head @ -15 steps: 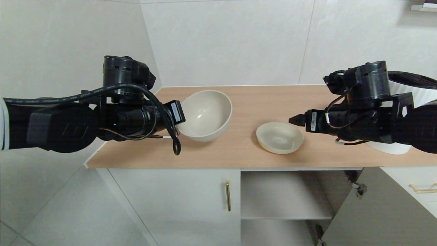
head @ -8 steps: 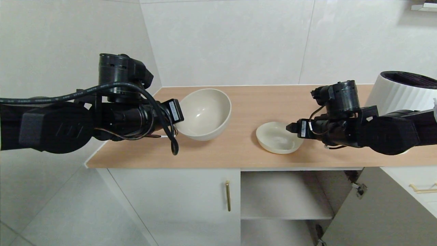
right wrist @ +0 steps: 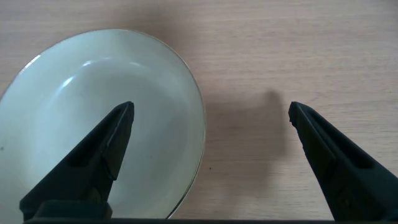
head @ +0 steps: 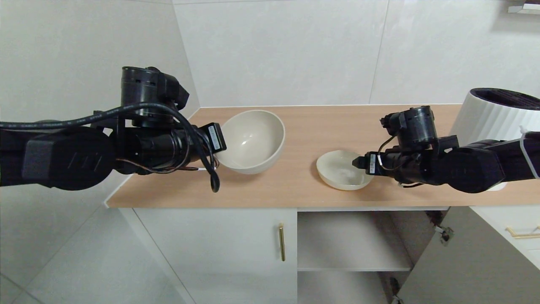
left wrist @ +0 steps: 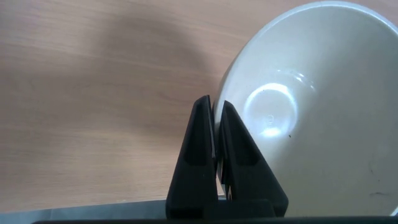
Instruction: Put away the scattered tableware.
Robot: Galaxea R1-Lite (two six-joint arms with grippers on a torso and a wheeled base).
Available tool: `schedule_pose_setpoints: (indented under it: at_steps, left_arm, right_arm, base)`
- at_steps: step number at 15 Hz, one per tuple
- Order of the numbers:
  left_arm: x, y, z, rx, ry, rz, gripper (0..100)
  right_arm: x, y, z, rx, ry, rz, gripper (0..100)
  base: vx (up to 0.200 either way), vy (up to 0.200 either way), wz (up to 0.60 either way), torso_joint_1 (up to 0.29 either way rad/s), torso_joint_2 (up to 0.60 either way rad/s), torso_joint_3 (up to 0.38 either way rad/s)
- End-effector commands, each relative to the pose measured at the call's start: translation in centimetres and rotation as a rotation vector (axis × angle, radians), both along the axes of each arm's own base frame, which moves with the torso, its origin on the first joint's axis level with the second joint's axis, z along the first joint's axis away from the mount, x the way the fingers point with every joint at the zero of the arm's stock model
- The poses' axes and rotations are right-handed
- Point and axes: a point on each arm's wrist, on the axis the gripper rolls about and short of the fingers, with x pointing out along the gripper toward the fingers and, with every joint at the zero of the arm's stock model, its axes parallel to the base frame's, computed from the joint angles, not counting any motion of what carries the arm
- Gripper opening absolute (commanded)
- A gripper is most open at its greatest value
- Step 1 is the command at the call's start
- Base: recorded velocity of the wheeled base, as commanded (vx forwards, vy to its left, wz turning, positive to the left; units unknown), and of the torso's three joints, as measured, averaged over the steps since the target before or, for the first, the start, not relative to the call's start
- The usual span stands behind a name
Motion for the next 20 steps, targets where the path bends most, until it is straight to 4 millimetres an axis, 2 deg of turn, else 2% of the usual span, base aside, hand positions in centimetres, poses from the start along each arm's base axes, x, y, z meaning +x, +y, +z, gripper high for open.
schedule_pose_setpoints:
  at_steps: [1,2,8,14,17,20]
  left_arm:
    - [-0.1,0.0,-0.2,0.004,0.006,-0.002,0]
    - [-0.1,-0.1,-0.2,0.004,0.006,-0.003,0]
    - [-0.3,-0.1,-0.2,0.004,0.006,-0.005,0]
    - [-0.4,0.0,-0.1,0.004,0.006,-0.006,0]
    - [-1.1,-0.2,-0.4,0.008,0.017,-0.017,0]
    - [-3.5,0.3,0.2,0.01,0.007,-0.038,0]
  right_arm:
    - [0.0,0.0,-0.2,-0.002,0.005,0.0,100]
    - [0.0,0.0,-0.2,-0.001,0.005,0.0,0]
    - [0.0,0.1,-0.4,-0.001,0.01,0.005,0]
    - [-0.7,-0.2,0.7,0.009,-0.006,0.006,0]
    - [-3.4,-1.0,2.8,0.029,-0.043,0.025,0]
    - [-5.7,-1.8,4.2,0.047,-0.044,0.062,0]
  base:
    - [0.0,0.0,0.0,0.0,0.0,0.0]
    - [0.0,0.0,0.0,0.0,0.0,0.0]
    - [0.0,0.0,0.0,0.0,0.0,0.0]
    - [0.0,0.0,0.0,0.0,0.0,0.0]
    - [0.0,0.0,0.0,0.0,0.0,0.0]
    - [0.0,0.0,0.0,0.0,0.0,0.0]
